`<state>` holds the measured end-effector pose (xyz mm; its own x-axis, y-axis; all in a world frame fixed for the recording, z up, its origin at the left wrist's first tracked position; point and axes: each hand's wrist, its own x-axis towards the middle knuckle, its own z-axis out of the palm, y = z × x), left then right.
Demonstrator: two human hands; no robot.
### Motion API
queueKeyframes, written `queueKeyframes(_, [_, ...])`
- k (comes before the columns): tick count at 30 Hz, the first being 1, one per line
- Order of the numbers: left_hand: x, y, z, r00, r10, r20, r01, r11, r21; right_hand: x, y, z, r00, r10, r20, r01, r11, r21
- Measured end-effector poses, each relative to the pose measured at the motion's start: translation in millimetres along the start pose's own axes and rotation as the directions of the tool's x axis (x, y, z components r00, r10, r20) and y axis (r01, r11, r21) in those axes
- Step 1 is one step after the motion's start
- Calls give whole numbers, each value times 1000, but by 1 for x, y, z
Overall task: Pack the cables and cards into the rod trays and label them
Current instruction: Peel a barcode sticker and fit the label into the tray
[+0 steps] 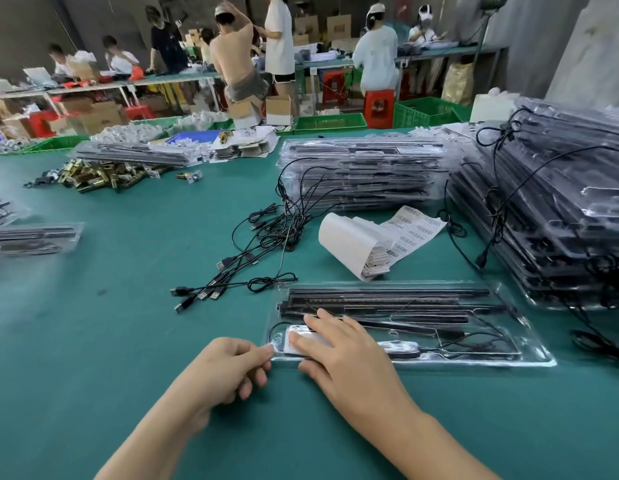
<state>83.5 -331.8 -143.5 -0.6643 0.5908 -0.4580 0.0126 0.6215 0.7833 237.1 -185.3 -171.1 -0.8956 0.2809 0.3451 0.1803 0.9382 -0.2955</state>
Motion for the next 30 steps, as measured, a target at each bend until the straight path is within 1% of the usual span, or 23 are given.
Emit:
queueKeyframes(2, [2,4,-1,1000,-12,21,11,999,48,-1,-1,0,1000,-11,-5,11,1000,-28])
queueKeyframes(5, [4,11,-7,995,-41,91,28,989,148,-2,-3,1,999,-46,-26,43,994,-105])
queueKeyframes(7, [3,15,-9,995,-44,93,25,980,198,-2,-4,1,998,-56,-32,51,991,-126])
queueKeyframes(10, [3,18,-12,1000,-8,1,7,967,254,1,-2,0,999,-51,-14,48,989,-139])
queueKeyframes(14, [8,19,-7,987,94,-132,-55,961,272,-1,-2,3,999,-39,25,42,991,-130])
queueKeyframes(18, [13,19,5,977,126,-174,-65,944,323,-3,-1,5,999,-41,19,43,991,-127])
queueKeyframes(22, [11,18,4,978,123,-171,-49,923,381,-5,2,-2,992,-52,114,57,997,-46])
queueKeyframes(23, [9,16,3,979,122,-161,-56,930,363,-9,3,-5,994,-31,104,37,998,-55])
queueKeyframes(24, [6,14,3,984,111,-142,-65,954,293,-12,4,-10,997,2,80,5,997,-79])
queueKeyframes(26, [-2,10,2,994,75,-84,-74,997,5,-18,6,-20,997,67,48,-59,988,-141])
queueKeyframes(27, [-8,9,1,996,69,-56,-76,986,-145,-20,6,-26,996,80,41,-72,984,-165])
queueKeyframes(28, [-14,7,1,996,76,-41,-84,964,-254,-21,5,-30,996,79,42,-71,983,-168])
queueKeyframes(30, [-27,5,4,991,125,-50,-135,923,-361,-22,4,-37,999,46,21,-42,986,-162])
